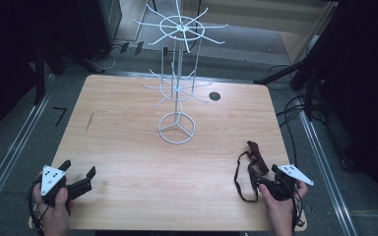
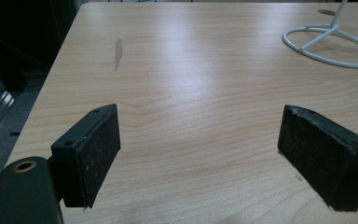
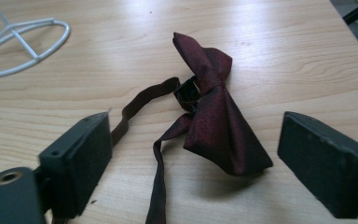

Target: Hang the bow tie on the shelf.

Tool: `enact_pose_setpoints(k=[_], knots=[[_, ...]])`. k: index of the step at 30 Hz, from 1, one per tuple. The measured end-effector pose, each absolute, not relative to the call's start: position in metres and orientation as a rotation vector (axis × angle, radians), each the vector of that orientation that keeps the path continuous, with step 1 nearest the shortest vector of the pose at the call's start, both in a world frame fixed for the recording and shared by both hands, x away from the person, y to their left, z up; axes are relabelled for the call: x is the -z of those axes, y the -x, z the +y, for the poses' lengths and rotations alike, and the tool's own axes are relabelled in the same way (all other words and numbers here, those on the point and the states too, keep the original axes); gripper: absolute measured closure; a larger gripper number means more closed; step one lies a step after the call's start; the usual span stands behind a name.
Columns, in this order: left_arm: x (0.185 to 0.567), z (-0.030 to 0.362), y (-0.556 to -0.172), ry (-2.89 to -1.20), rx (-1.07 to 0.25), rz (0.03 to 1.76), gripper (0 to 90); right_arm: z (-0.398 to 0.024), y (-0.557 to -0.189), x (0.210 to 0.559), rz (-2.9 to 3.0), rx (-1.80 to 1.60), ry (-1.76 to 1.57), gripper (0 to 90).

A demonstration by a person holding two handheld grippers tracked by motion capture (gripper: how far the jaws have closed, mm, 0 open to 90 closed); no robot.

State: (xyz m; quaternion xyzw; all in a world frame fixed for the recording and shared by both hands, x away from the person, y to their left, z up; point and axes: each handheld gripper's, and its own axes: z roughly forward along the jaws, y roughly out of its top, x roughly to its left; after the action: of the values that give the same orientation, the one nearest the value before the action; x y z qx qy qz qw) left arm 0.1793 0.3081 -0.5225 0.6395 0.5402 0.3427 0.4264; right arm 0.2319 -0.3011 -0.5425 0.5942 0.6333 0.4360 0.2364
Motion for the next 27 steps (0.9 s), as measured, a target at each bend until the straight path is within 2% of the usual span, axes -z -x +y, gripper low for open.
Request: enact_pose_setpoints(k=[6,12,15,16,19,20,21,22,25,27], knots=[[0.523,0.308,-0.179,-1.597,-0.855,1.351,13.7,-0.298,-0.239,0.546,1.755,-1.111,-1.657,6.3],[0.522,0.308,-0.179,-1.599,-0.856,1.354,13.8,-0.293,-0.247,0.551,1.825,-1.039,-1.679,16.7],[0.523,0.308,-0.179,-1.599,-0.856,1.351,13.8,-0.288,-0.249,0.551,1.843,-0.968,-1.664,37.2],[0.523,0.308,-0.179,-1.599,-0.856,1.351,13.8,-0.288,-0.249,0.551,1.843,-0.968,-1.664,37.2],[0.523,0.308,-0.179,-1.599,-0.856,1.351,13.8,-0.284,-0.246,0.551,1.830,-0.919,-1.629,61.0],[0.523,0.308,-0.179,-1.598,-0.856,1.351,13.8,-0.283,-0.245,0.551,1.824,-0.916,-1.633,66.1],[0.523,0.308,-0.179,-1.599,-0.856,1.350,13.8,-0.283,-0.245,0.551,1.817,-0.915,-1.635,70.1],[0.523,0.308,-0.179,-1.599,-0.856,1.350,13.8,-0.283,-0.245,0.551,1.817,-0.915,-1.635,70.1],[0.523,0.308,-0.179,-1.598,-0.855,1.350,13.8,-0.286,-0.244,0.551,1.807,-0.941,-1.659,83.6],[0.523,0.308,-0.179,-1.597,-0.854,1.351,13.8,-0.286,-0.243,0.551,1.810,-0.943,-1.652,85.4]])
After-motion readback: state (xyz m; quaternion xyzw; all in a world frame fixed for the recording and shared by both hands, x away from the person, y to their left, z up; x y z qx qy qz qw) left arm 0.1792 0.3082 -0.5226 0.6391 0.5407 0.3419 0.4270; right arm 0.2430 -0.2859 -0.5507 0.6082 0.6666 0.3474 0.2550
